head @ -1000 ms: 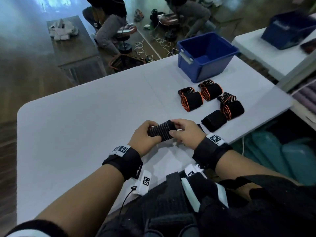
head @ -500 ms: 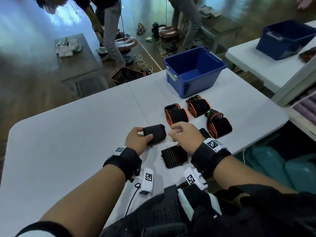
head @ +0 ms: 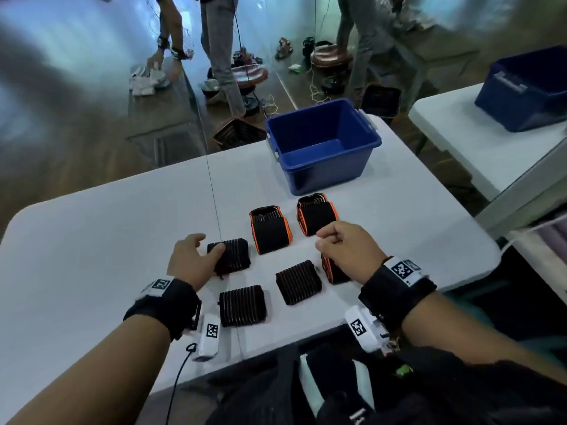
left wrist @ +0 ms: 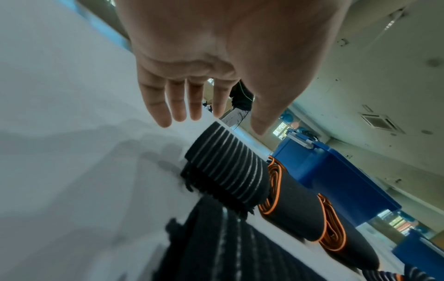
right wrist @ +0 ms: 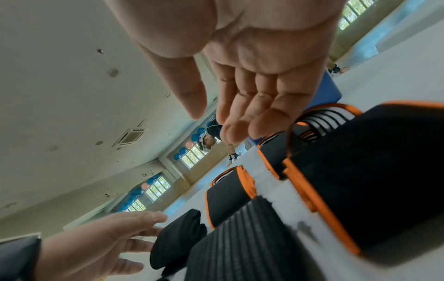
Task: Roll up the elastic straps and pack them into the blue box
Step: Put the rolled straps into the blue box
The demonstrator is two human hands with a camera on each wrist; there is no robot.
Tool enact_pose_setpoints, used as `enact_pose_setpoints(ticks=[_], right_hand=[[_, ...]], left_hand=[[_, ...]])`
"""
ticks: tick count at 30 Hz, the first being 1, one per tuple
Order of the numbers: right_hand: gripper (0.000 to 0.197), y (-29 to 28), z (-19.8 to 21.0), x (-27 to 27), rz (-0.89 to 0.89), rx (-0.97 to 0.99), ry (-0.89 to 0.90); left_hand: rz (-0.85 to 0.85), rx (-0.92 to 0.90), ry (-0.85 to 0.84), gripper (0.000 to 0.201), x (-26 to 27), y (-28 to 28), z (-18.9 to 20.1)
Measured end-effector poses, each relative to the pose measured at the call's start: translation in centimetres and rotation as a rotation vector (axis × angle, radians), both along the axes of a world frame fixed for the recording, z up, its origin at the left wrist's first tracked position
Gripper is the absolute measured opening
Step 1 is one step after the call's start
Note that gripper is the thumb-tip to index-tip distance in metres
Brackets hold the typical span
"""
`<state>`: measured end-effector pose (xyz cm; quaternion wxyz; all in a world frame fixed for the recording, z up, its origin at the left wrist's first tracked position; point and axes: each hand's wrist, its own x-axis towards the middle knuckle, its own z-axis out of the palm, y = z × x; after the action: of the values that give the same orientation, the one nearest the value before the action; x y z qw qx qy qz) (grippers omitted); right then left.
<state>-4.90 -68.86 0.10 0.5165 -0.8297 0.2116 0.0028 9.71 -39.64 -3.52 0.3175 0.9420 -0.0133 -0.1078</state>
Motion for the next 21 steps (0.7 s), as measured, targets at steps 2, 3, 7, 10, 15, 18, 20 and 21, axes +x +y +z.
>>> enact_pose_setpoints(ticks=[2, 3, 7, 10, 15, 18, 20, 21], right_hand=[[0.023, -2.0, -0.1, -0.6, 0.009, -0.092, -0.002], [0.03, -2.8, -0.1, -0.8, 0.029, -0.158, 0.003], [0.062, -5.4, -0.8, -1.5, 0.206, -0.378, 0.041], [0.087, -6.0, -1.8, -1.5, 0.348, -0.446, 0.1], [0.098, -5.4, -3.6, -1.8, 0.484, -0.538, 0.238], [0.09, -5.4, -4.3, -1.9, 0.471, -0.539, 0.271], [0.084, -5.5, -4.5, -1.9, 0.45, -0.532, 0.267], [0.083, -5.5, -4.6, -1.9, 0.445, -0.533, 0.265]], left_hand=[[0.016, -0.021, -0.051, 0.061, 0.0, -0.4, 0.6], [0.021, -0.035, -0.071, 0.06, 0.1, -0.8, 1.0], [-0.005, -0.067, -0.13, 0.053, 0.7, -3.3, 3.2], [-0.053, -0.078, -0.165, 0.05, 2.0, -6.2, 4.9], [-0.105, -0.157, -0.16, 0.05, 5.3, -11.4, 6.8], [-0.1, -0.202, -0.093, 0.057, 7.4, -14.4, 7.3], [-0.105, -0.213, -0.031, 0.061, 8.8, -16.2, 7.2], [-0.11, -0.227, -0.006, 0.064, 9.5, -17.1, 6.9]])
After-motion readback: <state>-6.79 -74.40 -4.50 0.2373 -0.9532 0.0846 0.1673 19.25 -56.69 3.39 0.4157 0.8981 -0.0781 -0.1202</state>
